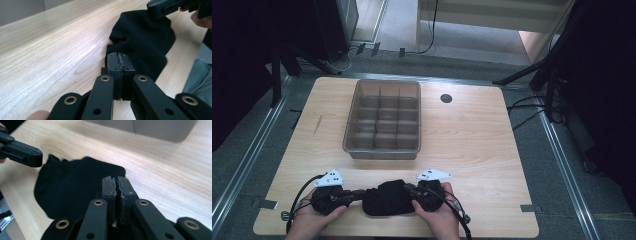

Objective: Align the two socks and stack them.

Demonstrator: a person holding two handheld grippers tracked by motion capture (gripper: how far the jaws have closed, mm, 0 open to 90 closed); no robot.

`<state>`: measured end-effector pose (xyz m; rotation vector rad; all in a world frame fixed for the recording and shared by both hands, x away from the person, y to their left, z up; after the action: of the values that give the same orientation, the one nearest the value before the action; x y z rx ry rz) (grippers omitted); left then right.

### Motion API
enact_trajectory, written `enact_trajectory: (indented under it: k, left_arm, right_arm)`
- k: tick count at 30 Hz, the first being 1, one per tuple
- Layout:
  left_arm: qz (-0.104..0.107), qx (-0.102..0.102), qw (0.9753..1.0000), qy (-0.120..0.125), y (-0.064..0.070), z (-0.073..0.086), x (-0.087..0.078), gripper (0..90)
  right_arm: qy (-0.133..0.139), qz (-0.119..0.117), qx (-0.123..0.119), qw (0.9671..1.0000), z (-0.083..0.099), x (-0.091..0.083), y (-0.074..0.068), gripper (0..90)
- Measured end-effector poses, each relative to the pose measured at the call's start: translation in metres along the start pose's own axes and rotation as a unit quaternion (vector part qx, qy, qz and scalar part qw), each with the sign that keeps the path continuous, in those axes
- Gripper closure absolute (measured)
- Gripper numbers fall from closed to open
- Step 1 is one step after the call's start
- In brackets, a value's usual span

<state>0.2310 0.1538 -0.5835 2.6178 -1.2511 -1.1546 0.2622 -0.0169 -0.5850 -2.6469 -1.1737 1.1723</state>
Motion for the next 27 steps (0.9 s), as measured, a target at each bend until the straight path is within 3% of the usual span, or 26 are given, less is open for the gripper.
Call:
enact_trajectory:
  k: [5,8,11,12,15,19,21,24,27]
  left_arm:
    - [0.012,-0.004,0.9997,0.022,0.002,-0.008,-0.007,90.0]
    - [0.017,-0.003,0.9996,0.023,0.003,-0.009,-0.01,90.0]
    - [0.03,-0.003,0.9995,0.006,0.005,-0.004,-0.007,84.4]
    - [0.028,-0.003,0.9996,0.003,0.006,-0.002,-0.004,76.9]
    - [0.035,-0.002,0.9994,-0.003,0.01,-0.002,0.0,73.5]
    - [0.018,0.01,0.9996,-0.02,0.016,0.001,0.011,70.0]
    - [0.019,0.012,0.9995,-0.024,0.019,0.002,0.014,70.8]
    - [0.001,0.012,0.9994,-0.031,0.018,0.003,0.019,72.4]
    - [-0.01,0.009,0.9995,-0.03,0.015,0.004,0.022,81.3]
  right_arm:
    - [0.028,-0.003,-0.009,0.9996,-0.01,-0.023,-0.006,85.6]
    - [0.036,-0.001,-0.017,0.9992,-0.01,-0.035,-0.009,83.9]
    - [0.033,0.012,-0.027,0.999,-0.005,-0.039,-0.008,82.9]
    - [0.02,0.021,-0.031,0.9991,0.006,-0.038,-0.004,82.1]
    - [0.012,0.022,-0.022,0.9994,0.013,-0.036,0.0,82.1]
    - [0.005,0.026,-0.022,0.9994,0.017,-0.031,0.003,81.8]
    - [0.005,0.026,-0.023,0.9994,0.017,-0.03,0.004,81.6]
    - [0.004,0.023,-0.013,0.9996,0.019,-0.03,0.005,78.5]
    - [0.015,0.017,0.014,0.9996,0.017,-0.031,0.012,71.7]
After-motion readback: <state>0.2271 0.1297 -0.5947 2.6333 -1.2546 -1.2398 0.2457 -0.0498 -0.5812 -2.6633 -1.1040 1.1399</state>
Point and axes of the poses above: each handheld gripper's, and its own axes: x roughly forward along the jaws, z roughly out of its underside, y roughly to its right, the point moved 10 cm from there along x, roughly forward along the jaws, and after that the axes turned 2 degrees about y, right-handed, at the moved point
